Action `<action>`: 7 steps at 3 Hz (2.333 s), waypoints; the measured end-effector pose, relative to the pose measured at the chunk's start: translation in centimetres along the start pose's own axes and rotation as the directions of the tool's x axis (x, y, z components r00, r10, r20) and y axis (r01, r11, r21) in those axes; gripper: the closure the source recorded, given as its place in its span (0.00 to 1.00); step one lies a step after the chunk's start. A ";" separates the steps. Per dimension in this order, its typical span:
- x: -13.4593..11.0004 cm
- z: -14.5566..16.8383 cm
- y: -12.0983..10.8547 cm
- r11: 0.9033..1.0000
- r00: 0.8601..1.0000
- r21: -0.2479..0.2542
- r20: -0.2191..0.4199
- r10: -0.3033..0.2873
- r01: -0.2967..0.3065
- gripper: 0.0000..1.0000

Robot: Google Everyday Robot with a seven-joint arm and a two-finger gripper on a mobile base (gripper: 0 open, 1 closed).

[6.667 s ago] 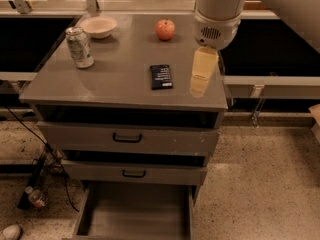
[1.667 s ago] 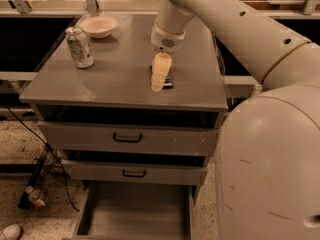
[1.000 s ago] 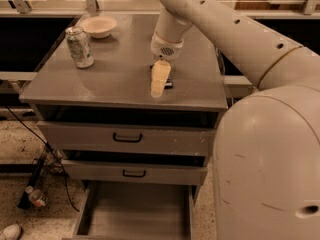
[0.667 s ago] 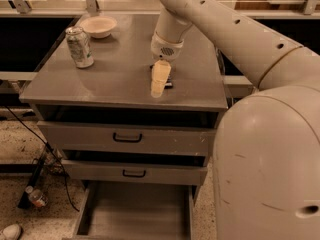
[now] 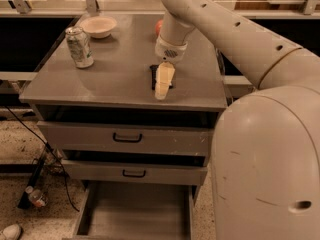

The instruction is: Place rxbar blueberry into bottom drawer

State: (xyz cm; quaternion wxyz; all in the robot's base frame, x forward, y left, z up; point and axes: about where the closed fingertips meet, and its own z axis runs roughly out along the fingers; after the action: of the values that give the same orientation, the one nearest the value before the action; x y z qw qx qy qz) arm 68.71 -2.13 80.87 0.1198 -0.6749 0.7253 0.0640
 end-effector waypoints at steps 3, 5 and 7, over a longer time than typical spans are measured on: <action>0.0 0.0 0.0 1.000 1.000 0.000 0.000 0.000 0.000 0.80; -0.2 -0.8 -0.1 1.000 1.000 0.000 0.000 0.000 0.000 1.00; 0.6 -5.9 1.9 0.996 0.999 0.089 -0.031 0.009 -0.007 1.00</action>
Offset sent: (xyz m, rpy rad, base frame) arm 0.0000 0.0000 0.0000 0.0000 0.0000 0.0000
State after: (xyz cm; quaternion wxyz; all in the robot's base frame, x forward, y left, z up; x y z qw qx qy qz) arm 66.23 -4.10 86.24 0.1379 -0.6670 0.7319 0.0217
